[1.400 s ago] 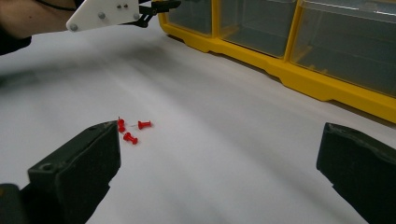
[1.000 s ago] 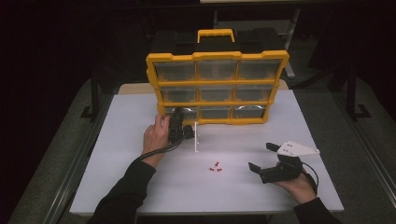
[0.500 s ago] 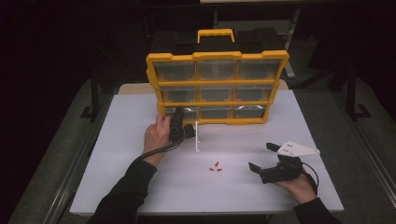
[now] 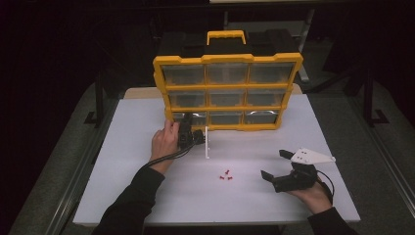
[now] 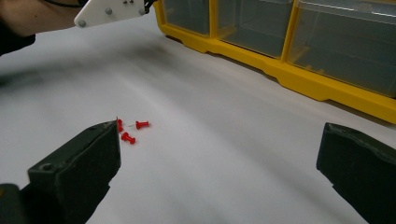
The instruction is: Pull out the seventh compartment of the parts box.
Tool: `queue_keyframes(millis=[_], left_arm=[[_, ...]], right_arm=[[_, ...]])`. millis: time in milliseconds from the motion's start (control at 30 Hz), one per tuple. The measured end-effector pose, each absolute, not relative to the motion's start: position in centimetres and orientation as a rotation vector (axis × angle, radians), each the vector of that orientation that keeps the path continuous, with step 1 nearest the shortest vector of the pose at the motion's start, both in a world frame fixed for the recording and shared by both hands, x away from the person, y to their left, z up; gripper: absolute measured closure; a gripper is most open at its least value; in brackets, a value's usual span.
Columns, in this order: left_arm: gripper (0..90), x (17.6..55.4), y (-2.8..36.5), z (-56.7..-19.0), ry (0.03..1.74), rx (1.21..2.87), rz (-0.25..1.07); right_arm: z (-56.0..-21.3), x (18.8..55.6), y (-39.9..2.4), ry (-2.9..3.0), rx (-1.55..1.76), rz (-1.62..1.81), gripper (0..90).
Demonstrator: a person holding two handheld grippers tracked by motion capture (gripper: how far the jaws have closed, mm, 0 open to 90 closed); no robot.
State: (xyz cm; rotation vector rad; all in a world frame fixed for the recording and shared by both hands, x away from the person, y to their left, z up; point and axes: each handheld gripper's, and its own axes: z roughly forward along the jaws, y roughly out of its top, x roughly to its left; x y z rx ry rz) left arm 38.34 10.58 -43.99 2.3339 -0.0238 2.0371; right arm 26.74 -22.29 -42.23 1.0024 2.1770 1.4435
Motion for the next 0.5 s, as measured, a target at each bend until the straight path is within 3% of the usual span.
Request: queue_keyframes(millis=[500], left_arm=[[78.4,38.14,10.49,-44.18,-0.066,2.334,2.077]], right_arm=[[-42.2,26.71,-22.28,2.178,0.993,1.445,0.0]])
